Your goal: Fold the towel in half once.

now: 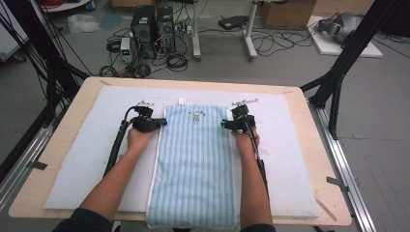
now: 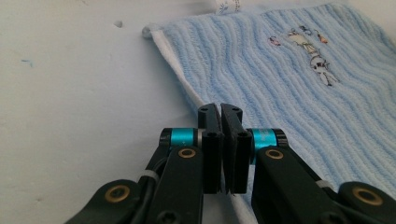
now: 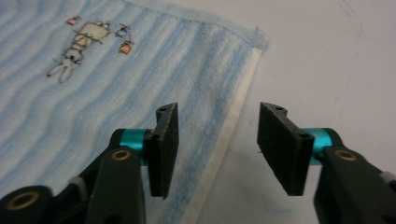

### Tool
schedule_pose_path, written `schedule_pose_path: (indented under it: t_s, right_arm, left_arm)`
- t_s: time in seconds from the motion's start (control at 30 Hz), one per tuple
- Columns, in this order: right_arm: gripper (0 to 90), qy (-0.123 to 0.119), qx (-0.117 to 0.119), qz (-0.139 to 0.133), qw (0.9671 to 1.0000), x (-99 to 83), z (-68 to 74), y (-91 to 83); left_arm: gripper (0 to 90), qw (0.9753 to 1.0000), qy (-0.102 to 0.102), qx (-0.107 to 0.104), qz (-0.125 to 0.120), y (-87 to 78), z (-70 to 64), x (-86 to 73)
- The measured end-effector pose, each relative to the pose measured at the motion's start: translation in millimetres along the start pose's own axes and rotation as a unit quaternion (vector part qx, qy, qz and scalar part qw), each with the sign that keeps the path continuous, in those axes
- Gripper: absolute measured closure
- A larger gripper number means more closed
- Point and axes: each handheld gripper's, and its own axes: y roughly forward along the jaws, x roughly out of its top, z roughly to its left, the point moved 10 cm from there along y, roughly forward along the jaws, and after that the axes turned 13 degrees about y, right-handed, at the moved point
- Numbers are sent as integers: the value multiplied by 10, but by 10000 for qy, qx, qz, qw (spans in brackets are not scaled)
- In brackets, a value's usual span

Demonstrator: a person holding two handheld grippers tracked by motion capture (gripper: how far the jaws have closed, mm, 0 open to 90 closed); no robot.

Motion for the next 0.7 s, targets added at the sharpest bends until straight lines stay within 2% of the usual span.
schedule_pose_path:
  t_s: [0.07, 0.1, 0.13, 0.17, 0.23, 0.27, 0.33, 0.4, 0.47, 0.57, 0.7]
  right_arm:
    - [569, -26, -59, 190, 9998, -27, 5, 76]
    - [657, -31, -99, 141, 9998, -10, 5, 81]
    - [779, 5, 18, 133, 9999, -2, 25, 86]
    - [852, -37, 119, 164, 9998, -5, 47, 91]
    - [867, -325, -51, 180, 9993, 5, 62, 90]
    - [867, -426, -122, 105, 9990, 21, 74, 84]
    - [867, -468, -207, -154, 9986, 82, 90, 53]
    - [867, -348, -145, -483, 9981, 177, 98, -8]
    - [867, -120, 18, -724, 9973, 245, 114, -79]
    - [866, -233, 176, -724, 9969, 239, 151, -161]
    - [866, -348, 465, -929, 9940, 206, 223, -324]
  left_arm:
    - [869, 10000, -24, -51, 15, 1, 14, 0]
    - [871, 10000, -56, -66, 20, 2, 20, 2]
    - [873, 9999, -93, -63, -4, 8, 23, 7]
    - [873, 9999, -122, -46, 3, 7, 33, 8]
    - [873, 9998, -181, -1, -57, 3, 52, 25]
    - [873, 9998, -184, 26, -122, -5, 67, 43]
    - [873, 9992, -227, 47, -336, -32, 91, 112]
    - [873, 9981, -275, 48, -546, -80, 106, 210]
    - [873, 9968, -271, -5, -750, -152, 96, 285]
    - [873, 9969, -162, -118, -762, -237, 90, 294]
    - [873, 9969, 22, -329, -716, -352, 11, 298]
